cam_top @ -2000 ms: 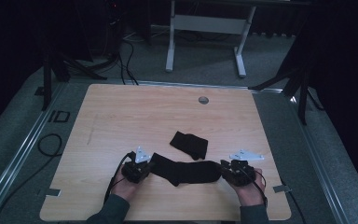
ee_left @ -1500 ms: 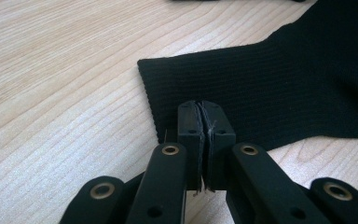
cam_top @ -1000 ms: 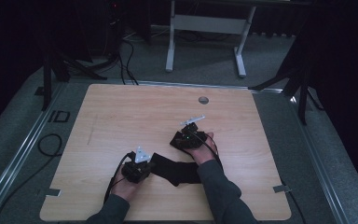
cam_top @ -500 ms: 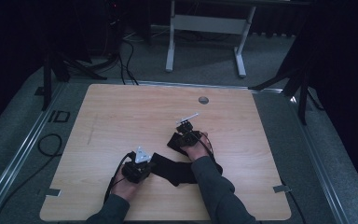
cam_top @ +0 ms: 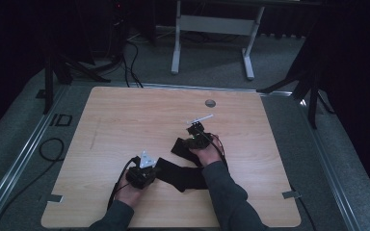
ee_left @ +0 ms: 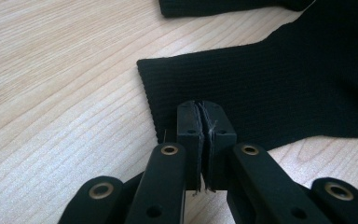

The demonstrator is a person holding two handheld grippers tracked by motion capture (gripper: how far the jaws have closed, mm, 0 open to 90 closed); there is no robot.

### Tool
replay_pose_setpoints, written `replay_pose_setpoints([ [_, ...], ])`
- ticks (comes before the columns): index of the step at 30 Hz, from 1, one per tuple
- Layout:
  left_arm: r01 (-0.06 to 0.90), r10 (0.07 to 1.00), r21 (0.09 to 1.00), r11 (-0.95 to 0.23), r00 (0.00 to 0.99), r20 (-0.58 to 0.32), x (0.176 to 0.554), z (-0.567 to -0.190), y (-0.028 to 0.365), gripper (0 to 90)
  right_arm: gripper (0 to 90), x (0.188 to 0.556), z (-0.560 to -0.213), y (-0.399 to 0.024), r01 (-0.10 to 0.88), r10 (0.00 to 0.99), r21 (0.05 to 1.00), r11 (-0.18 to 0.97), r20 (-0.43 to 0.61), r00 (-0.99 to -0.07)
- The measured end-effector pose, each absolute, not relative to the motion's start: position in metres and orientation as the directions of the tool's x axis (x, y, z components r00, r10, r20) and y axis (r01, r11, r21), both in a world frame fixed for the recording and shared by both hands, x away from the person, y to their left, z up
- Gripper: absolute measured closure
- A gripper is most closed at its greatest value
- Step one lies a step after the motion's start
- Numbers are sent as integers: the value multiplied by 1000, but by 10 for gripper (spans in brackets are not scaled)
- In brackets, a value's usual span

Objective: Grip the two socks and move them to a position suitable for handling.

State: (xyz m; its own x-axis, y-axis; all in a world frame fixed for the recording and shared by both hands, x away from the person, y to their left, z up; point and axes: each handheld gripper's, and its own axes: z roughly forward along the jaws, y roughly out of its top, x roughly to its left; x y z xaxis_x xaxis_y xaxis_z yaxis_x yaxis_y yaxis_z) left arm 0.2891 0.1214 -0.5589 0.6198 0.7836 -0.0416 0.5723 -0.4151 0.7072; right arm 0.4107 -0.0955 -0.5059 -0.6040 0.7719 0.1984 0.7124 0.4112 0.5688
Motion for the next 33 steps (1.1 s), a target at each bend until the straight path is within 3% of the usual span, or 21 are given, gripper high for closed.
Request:
replay_pose_setpoints([
  [14,576,785,706,-413,618,-45,290,-559,122,882,877,396,-479,-139,686,752,628,367,234,-616],
  [33,578,786,705,-410,617,-48,291,-559,122,894,874,385,-474,-188,691,782,636,342,215,-585],
])
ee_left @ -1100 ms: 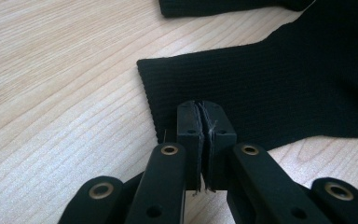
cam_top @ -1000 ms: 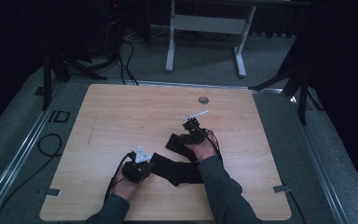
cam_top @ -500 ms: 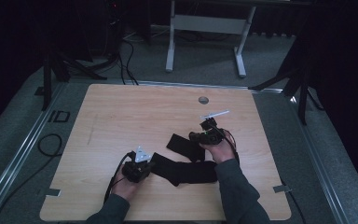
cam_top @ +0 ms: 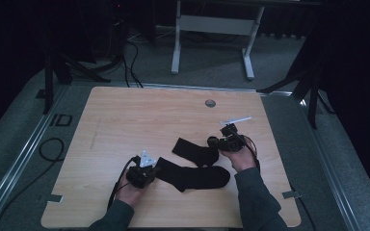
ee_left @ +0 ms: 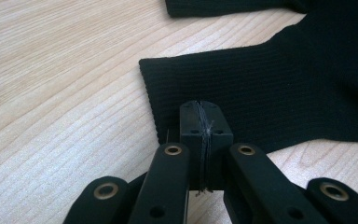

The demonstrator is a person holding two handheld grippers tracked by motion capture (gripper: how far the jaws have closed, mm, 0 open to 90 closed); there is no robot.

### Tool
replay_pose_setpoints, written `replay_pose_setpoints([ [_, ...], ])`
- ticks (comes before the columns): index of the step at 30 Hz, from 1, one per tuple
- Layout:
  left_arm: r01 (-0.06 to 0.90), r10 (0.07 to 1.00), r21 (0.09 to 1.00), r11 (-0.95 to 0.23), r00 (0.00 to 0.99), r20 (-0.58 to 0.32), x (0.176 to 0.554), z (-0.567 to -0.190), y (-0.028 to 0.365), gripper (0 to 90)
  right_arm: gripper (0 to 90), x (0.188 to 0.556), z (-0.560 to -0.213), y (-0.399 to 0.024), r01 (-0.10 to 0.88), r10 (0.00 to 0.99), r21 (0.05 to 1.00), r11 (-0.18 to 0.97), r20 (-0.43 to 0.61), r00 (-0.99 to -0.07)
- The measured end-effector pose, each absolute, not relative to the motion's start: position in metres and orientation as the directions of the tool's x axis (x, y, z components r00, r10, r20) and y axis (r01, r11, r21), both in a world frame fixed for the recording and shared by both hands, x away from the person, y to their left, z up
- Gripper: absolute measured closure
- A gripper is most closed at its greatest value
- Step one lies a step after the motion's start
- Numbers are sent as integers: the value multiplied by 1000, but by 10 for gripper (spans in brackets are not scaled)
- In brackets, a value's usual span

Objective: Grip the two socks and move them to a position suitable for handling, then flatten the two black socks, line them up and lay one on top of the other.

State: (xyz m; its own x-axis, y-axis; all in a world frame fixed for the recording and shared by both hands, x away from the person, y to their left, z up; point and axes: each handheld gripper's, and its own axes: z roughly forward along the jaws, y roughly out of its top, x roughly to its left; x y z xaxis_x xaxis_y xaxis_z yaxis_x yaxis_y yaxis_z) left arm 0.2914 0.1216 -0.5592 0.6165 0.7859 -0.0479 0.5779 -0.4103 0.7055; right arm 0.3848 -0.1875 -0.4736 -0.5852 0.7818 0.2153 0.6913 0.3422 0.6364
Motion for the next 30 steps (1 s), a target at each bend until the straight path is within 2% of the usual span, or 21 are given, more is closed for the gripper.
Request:
replay_pose_setpoints([
  [22,578,789,707,-407,613,-47,291,-559,121,893,861,376,-489,-231,725,830,622,295,210,-517],
  [24,578,789,707,-407,613,-48,291,-559,121,893,806,375,-490,-236,726,835,625,287,208,-510],
  [26,578,788,707,-406,613,-48,291,-559,121,893,698,375,-490,-243,721,850,636,277,188,-493],
  [30,579,788,707,-406,614,-50,291,-560,121,892,630,374,-483,-252,707,860,661,253,181,-477],
])
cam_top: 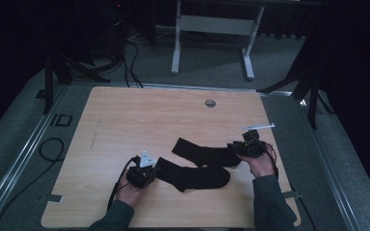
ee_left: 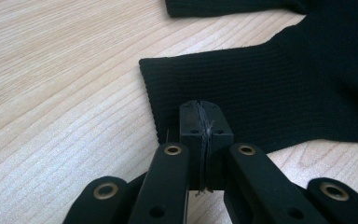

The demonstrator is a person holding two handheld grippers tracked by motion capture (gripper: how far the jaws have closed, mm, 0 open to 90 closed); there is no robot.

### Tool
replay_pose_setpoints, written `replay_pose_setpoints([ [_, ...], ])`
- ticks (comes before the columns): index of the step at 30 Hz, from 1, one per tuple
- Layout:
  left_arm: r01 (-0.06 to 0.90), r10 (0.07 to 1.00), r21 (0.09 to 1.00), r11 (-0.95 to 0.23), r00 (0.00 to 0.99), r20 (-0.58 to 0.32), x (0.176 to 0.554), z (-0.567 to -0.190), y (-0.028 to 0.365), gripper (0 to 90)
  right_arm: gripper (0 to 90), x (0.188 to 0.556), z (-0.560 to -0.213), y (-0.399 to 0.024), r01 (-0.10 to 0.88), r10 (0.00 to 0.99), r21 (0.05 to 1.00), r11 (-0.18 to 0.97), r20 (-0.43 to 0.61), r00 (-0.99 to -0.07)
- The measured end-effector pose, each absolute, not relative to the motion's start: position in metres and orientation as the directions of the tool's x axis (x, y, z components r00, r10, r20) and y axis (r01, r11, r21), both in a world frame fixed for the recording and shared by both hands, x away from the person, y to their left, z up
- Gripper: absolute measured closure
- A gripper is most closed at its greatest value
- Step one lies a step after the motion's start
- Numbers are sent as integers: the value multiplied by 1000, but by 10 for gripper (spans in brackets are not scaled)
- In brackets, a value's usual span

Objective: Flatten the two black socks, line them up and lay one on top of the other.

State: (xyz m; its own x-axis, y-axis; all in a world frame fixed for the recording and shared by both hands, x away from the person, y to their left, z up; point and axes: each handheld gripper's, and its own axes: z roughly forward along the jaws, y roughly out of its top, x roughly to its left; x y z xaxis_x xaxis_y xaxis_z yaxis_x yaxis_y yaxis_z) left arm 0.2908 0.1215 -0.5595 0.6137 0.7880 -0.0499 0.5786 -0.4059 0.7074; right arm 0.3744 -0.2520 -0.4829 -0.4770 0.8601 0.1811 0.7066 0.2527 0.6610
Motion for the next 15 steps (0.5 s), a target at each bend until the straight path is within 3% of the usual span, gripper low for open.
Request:
replay_pose_setpoints([
  [15,582,788,707,-403,613,-55,291,-559,122,884,601,383,-485,-196,600,733,675,429,128,-668],
])
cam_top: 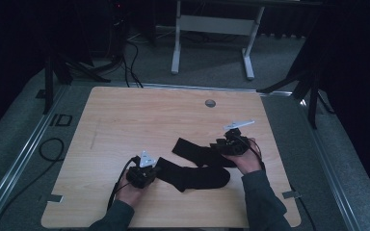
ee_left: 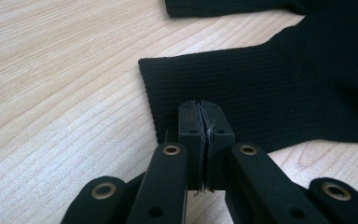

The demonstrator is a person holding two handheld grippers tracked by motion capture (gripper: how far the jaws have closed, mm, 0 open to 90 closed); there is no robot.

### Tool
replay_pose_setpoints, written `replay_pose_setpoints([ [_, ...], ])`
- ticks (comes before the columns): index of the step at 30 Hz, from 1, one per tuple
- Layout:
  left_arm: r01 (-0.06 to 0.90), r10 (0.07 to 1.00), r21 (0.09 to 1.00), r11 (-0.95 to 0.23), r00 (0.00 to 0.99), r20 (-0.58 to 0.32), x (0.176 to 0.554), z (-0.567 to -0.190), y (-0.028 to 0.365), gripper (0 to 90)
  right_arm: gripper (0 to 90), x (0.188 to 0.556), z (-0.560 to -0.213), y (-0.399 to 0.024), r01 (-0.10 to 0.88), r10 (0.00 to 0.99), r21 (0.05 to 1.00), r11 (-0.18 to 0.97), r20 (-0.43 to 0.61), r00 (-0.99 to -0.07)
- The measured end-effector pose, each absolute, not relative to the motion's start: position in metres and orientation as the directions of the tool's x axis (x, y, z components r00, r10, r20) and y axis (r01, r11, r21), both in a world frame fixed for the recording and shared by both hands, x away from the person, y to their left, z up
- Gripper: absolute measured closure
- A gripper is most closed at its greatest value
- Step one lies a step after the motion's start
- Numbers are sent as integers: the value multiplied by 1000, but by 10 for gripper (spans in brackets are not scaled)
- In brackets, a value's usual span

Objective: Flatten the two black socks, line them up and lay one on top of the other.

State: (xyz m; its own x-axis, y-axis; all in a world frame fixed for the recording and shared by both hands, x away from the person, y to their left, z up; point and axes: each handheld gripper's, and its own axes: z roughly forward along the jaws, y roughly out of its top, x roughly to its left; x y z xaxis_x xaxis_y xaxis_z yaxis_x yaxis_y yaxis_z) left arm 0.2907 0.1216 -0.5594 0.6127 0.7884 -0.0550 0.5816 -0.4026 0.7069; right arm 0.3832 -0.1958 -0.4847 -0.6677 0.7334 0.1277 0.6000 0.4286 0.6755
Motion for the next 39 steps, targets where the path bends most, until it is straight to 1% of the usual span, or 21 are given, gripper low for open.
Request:
replay_pose_setpoints([
  [6,581,788,707,-403,613,-54,291,-559,121,883,596,391,-490,-163,552,683,660,510,80,-726],
  [11,583,788,706,-403,613,-57,291,-559,122,882,586,401,-502,-137,555,671,624,551,64,-738],
  [18,583,787,705,-404,614,-57,290,-559,122,881,536,413,-530,-111,556,651,548,625,26,-758],
  [20,583,787,706,-403,614,-57,290,-559,122,881,519,415,-539,-108,568,649,533,627,46,-760],
  [22,583,787,706,-403,614,-58,290,-559,122,881,526,413,-542,-106,548,647,547,633,16,-762],
  [24,583,787,706,-402,614,-59,290,-559,122,881,553,412,-542,-103,537,645,540,648,-15,-764],
  [25,584,788,706,-402,613,-59,290,-559,122,881,595,412,-542,-103,534,645,541,650,-20,-764],
  [28,583,790,708,-398,610,-59,289,-560,121,881,772,414,-542,-104,547,662,543,637,-22,-749],
  [29,583,790,708,-398,611,-59,289,-560,121,881,813,415,-541,-104,550,667,543,635,-26,-745],
  [33,585,788,707,-396,612,-65,290,-560,122,881,838,418,-539,-105,567,678,554,610,6,-735],
  [36,587,789,708,-392,610,-69,290,-560,122,881,838,417,-529,-109,572,681,602,557,62,-729],
  [39,587,789,707,-395,611,-66,290,-560,122,881,838,410,-512,-112,552,672,647,526,83,-736],
])
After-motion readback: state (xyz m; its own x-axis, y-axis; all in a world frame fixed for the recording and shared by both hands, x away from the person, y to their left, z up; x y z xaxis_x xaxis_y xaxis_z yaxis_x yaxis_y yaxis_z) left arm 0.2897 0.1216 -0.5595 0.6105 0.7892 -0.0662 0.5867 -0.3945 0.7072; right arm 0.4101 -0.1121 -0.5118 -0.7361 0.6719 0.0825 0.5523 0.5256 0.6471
